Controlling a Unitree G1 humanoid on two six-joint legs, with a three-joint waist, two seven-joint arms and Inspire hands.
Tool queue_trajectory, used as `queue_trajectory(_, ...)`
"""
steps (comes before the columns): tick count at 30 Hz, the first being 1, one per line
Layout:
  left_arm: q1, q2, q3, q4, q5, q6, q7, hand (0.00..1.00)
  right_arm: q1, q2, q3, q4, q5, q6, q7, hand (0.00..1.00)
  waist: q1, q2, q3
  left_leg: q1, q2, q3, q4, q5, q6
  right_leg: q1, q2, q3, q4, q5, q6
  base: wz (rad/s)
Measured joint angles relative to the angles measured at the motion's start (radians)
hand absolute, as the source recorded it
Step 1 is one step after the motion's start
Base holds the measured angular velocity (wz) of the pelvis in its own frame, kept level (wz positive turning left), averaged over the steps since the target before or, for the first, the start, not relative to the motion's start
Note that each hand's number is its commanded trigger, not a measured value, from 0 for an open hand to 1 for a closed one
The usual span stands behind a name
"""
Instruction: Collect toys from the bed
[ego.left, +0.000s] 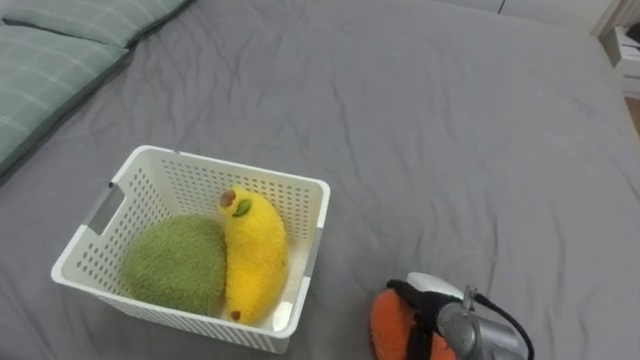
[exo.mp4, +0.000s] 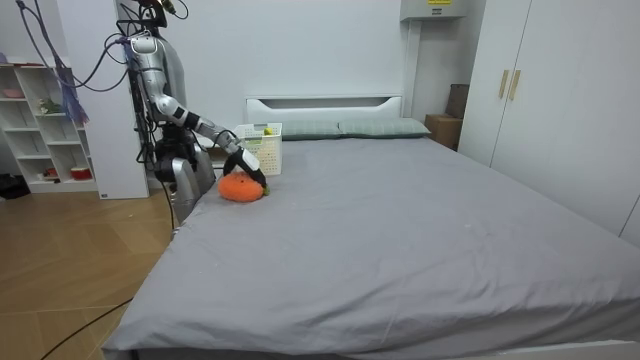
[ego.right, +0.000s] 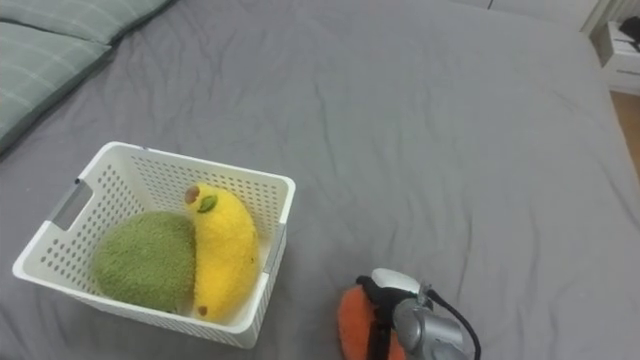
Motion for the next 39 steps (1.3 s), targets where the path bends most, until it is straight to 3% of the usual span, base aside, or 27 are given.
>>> queue_trajectory(4, 0.019, -0.002, 0.000, -0.017, 0.003, 0.000, 0.016, 0.00, -0.003, 0.000, -0.001, 0.041, -0.017, 0.000, -0.052, 1.00, 0.000, 0.000, -0.0054, 0.006, 0.000, -0.005, 0.000, -0.003, 0.001, 0.012, -0.001, -0.005, -0.001, -0.001, 0.001, 0.03)
queue_trajectory(8, 0.031, -0.003, 0.000, -0.030, 0.007, 0.000, 0.027, 0.00, -0.003, -0.002, -0.001, 0.080, -0.028, 0.000, -0.100, 1.00, 0.003, -0.001, -0.0059, 0.006, -0.003, -0.011, 0.003, -0.003, 0.001, 0.018, 0.001, -0.012, -0.002, -0.001, 0.002, 0.04)
queue_trajectory(20, 0.031, 0.001, -0.002, -0.036, -0.019, -0.001, 0.022, 0.00, -0.039, -0.023, -0.015, 0.090, -0.029, -0.013, -0.136, 1.00, -0.007, -0.018, -0.0012, -0.015, -0.006, -0.027, 0.014, -0.003, 0.002, 0.013, 0.001, -0.024, -0.017, -0.004, 0.006, 0.03)
queue_trajectory(24, 0.020, 0.012, 0.000, -0.031, -0.020, -0.002, 0.005, 0.00, -0.055, -0.097, -0.024, -0.127, -0.036, -0.012, -0.137, 1.00, -0.021, -0.021, 0.0008, -0.015, -0.007, -0.026, 0.012, -0.003, 0.002, 0.010, -0.001, -0.022, -0.015, -0.004, 0.006, 0.00)
queue_trajectory(28, -0.005, 0.022, 0.005, -0.008, -0.010, -0.004, 0.004, 0.00, -0.115, -0.135, -0.068, -0.309, -0.035, -0.014, -0.153, 1.00, -0.049, -0.035, 0.0067, -0.014, -0.007, -0.026, 0.009, -0.003, 0.002, 0.011, 0.000, -0.021, -0.014, -0.004, 0.006, 0.00)
queue_trajectory(30, -0.018, 0.032, 0.006, 0.006, -0.009, -0.005, 0.003, 0.00, -0.136, -0.139, -0.112, -0.429, -0.035, -0.012, -0.160, 1.00, -0.059, -0.043, 0.0094, -0.014, -0.007, -0.026, 0.009, -0.003, 0.002, 0.010, 0.002, -0.024, -0.015, -0.003, 0.006, 0.00)
queue_trajectory(35, -0.020, 0.033, 0.009, 0.006, -0.001, -0.006, -0.016, 0.00, -0.137, -0.140, -0.128, -0.657, -0.019, -0.002, -0.152, 1.00, -0.060, -0.038, 0.0094, -0.016, -0.007, -0.022, 0.001, -0.003, 0.003, 0.002, 0.002, -0.014, -0.015, -0.003, 0.007, -0.03)
queue_trajectory(39, -0.043, 0.032, -0.001, 0.044, -0.002, -0.011, -0.017, 0.00, -0.170, -0.136, -0.118, -0.690, -0.009, 0.002, -0.151, 1.00, -0.058, -0.032, 0.0049, -0.015, -0.007, -0.022, 0.001, -0.003, 0.003, 0.002, 0.002, -0.014, -0.015, -0.003, 0.007, -0.01)
